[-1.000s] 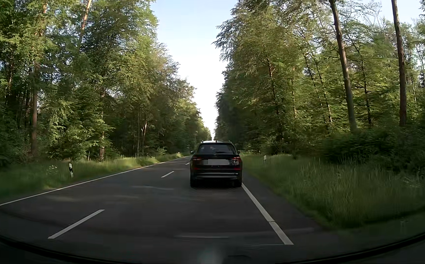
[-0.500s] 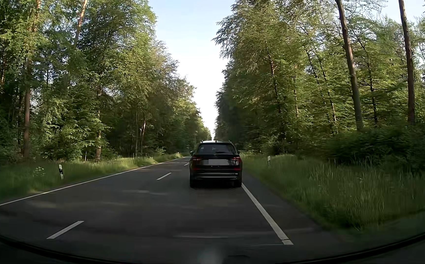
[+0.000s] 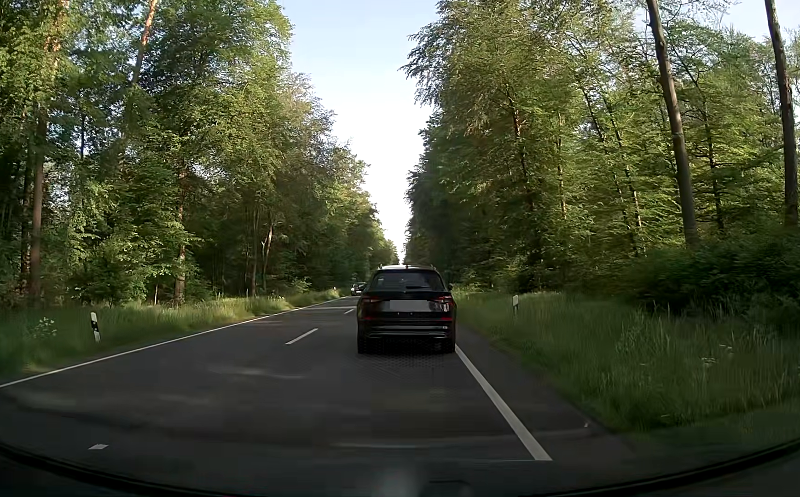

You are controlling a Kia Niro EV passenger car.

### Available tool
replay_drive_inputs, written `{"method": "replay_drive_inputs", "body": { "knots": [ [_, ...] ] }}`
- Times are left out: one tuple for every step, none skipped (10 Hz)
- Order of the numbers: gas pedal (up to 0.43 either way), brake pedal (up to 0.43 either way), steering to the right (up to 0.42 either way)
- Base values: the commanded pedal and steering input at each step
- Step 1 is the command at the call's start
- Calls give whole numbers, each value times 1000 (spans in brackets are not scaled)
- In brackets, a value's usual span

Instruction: Follow the waypoints while adhering to traffic rules and regulations

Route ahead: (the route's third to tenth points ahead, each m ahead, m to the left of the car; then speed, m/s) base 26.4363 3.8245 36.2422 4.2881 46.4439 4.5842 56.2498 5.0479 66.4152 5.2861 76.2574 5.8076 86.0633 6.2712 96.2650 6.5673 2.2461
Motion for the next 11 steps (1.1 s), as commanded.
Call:
{"method": "replay_drive_inputs", "body": {
  "knots": [
    [0,0,-3],
    [0,6,-2],
    [0,0,-1],
    [0,6,-1],
    [0,0,0],
    [0,6,0],
    [0,6,0],
    [0,0,0],
    [0,6,0],
    [0,6,0],
    [0,0,0]
  ]
}}
